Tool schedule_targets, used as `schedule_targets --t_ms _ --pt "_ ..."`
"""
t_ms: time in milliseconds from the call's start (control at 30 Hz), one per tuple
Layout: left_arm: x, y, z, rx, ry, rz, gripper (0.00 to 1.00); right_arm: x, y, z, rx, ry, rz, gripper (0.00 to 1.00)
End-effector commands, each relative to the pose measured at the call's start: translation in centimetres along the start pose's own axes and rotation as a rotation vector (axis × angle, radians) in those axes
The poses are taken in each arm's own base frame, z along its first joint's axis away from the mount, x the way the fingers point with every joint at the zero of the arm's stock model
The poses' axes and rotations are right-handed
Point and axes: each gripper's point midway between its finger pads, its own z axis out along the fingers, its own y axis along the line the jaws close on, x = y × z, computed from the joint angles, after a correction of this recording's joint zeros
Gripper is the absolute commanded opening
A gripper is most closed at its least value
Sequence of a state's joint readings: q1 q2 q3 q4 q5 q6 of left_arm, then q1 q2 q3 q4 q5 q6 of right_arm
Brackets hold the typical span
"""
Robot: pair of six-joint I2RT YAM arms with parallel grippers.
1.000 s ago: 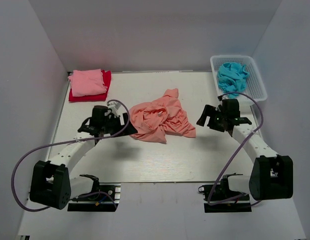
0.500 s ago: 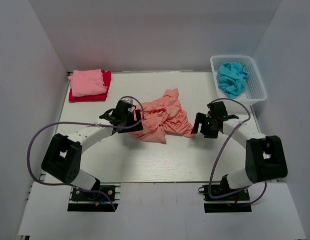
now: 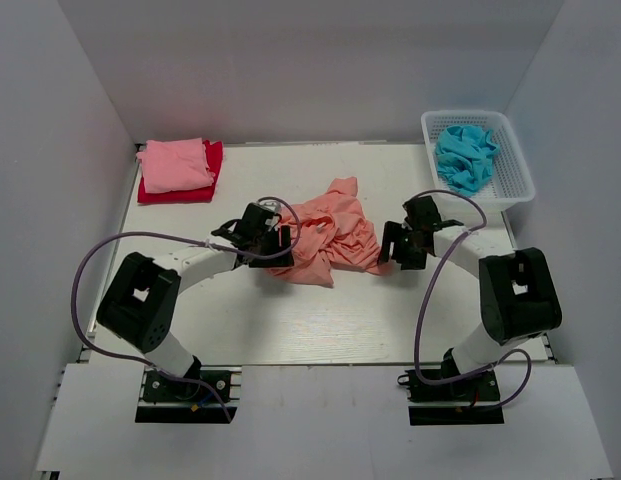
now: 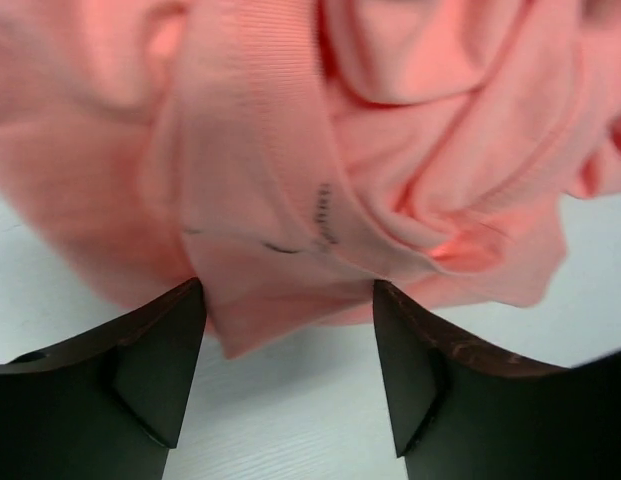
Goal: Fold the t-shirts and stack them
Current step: Flatten out the tshirt
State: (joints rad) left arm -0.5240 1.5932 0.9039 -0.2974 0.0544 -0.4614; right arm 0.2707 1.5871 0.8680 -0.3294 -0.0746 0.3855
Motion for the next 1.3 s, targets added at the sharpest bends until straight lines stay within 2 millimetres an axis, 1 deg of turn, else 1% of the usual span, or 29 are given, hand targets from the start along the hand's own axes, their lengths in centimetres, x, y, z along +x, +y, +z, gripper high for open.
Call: schedule_targets --t_ms 0,33,100,133,167,200,233,267,300,400,433,500,533,567,600,633,667,700,733,833,900,933,967,1000,1033,1067,1100,1200,1267 --pt "0.1 -2.1 -0.3 0.093 -0.014 0.010 0.73 0.3 1.1 1.0 -0.026 0.029 -0.022 0.74" --pt "-0.2 -2.3 -0.3 0.099 -0.026 0.011 0.60 0.3 1.3 1.2 -0.035 0.032 -0.022 0.72" --pt "0.1 -2.5 -0.2 0.105 -0.026 0.018 0.45 0.1 2.5 1.3 -0.079 0.030 -0.050 0.68" --pt "-0.7 -2.9 -0.6 0.115 -0.046 0.020 0.30 0.1 3.2 1.6 -0.109 0.026 -0.070 0.57" --pt "-0.7 -2.9 -0.6 0.115 -0.046 0.020 0.20 0.1 3.4 1.8 -0.121 0.024 -0.071 0.57" --pt "-1.8 -3.5 -1.1 0.129 -0.074 0.032 0.09 0.1 3.8 1.9 -0.135 0.020 -0.080 0.26" --pt "-2.0 -3.6 -1.2 0.130 -0.075 0.032 0.00 0.0 4.4 2.0 -0.167 0.020 -0.075 0.08" --pt "-2.9 -4.1 -2.0 0.144 -0.104 0.044 0.00 -0.3 4.7 2.3 -0.175 0.014 -0.077 0.00" --pt "-4.0 -4.7 -2.6 0.159 -0.134 0.046 0.00 -0.4 5.0 2.3 -0.179 0.013 -0.081 0.00" --pt "-6.5 -5.8 -4.9 0.186 -0.220 0.051 0.00 -2.9 4.8 1.5 -0.132 -0.069 -0.087 0.00" --pt "-7.7 -6.2 -6.8 0.196 -0.272 0.052 0.00 -3.6 4.9 0.8 -0.129 -0.104 -0.091 0.00" --pt "-9.9 -6.6 -9.5 0.191 -0.362 0.038 0.00 -6.8 5.2 -3.0 -0.097 -0.253 -0.084 0.00" --pt "-11.5 -6.9 -12.0 0.194 -0.443 0.032 0.00 -7.7 5.0 -4.1 -0.085 -0.291 -0.075 0.00" --pt "-12.6 -7.0 -13.8 0.194 -0.494 0.017 0.00 -9.0 3.8 -5.2 -0.011 -0.359 -0.056 0.00" --pt "-13.3 -7.0 -15.4 0.186 -0.536 0.010 0.00 -10.9 4.5 -8.9 -0.023 -0.468 -0.050 0.00" --pt "-14.3 -6.8 -16.9 0.177 -0.589 -0.015 0.00 -11.3 4.3 -10.2 -0.005 -0.499 -0.043 0.00" --pt "-15.6 -6.6 -20.0 0.184 -0.673 -0.032 0.00 -12.4 3.7 -11.7 0.042 -0.559 -0.039 0.00" --pt "-16.0 -6.3 -21.4 0.173 -0.711 -0.044 0.00 -13.5 4.1 -15.2 0.028 -0.653 -0.029 0.00" --pt "-16.9 -5.7 -23.1 0.143 -0.770 -0.067 0.00 -13.8 4.0 -16.4 0.036 -0.682 -0.025 0.00" --pt "-19.0 -4.3 -29.5 0.084 -0.923 -0.135 0.00 -16.0 2.9 -23.4 0.114 -0.862 0.000 0.00" --pt "-19.2 -3.2 -31.9 0.033 -0.962 -0.167 0.00 -16.6 1.5 -27.1 0.190 -0.962 0.032 0.00" --pt "-19.7 -2.4 -34.6 0.006 -1.026 -0.222 0.00 -17.3 1.9 -30.1 0.182 -1.027 0.040 0.00" --pt "-19.8 -1.9 -35.7 -0.010 -1.050 -0.238 0.00 -17.5 1.5 -31.2 0.204 -1.056 0.052 0.00" --pt "-19.7 -1.0 -36.8 -0.049 -1.077 -0.265 0.00 -17.5 0.4 -33.2 0.263 -1.105 0.071 0.00" --pt "-19.8 -0.9 -38.3 -0.044 -1.110 -0.280 0.00 -18.0 0.6 -35.8 0.256 -1.160 0.089 0.00" --pt "-19.4 -0.4 -40.1 -0.042 -1.145 -0.299 0.00 -18.1 0.4 -36.9 0.269 -1.188 0.098 0.00" --pt "-19.1 0.5 -41.2 -0.067 -1.168 -0.355 0.00 -18.0 0.1 -39.7 0.289 -1.248 0.100 0.00" --pt "-17.3 2.7 -44.3 -0.105 -1.217 -0.452 0.00 -17.5 -0.7 -43.8 0.325 -1.335 0.125 0.00" --pt "-16.2 3.7 -45.3 -0.118 -1.234 -0.493 0.00 -17.0 -1.4 -45.3 0.365 -1.363 0.139 0.00"
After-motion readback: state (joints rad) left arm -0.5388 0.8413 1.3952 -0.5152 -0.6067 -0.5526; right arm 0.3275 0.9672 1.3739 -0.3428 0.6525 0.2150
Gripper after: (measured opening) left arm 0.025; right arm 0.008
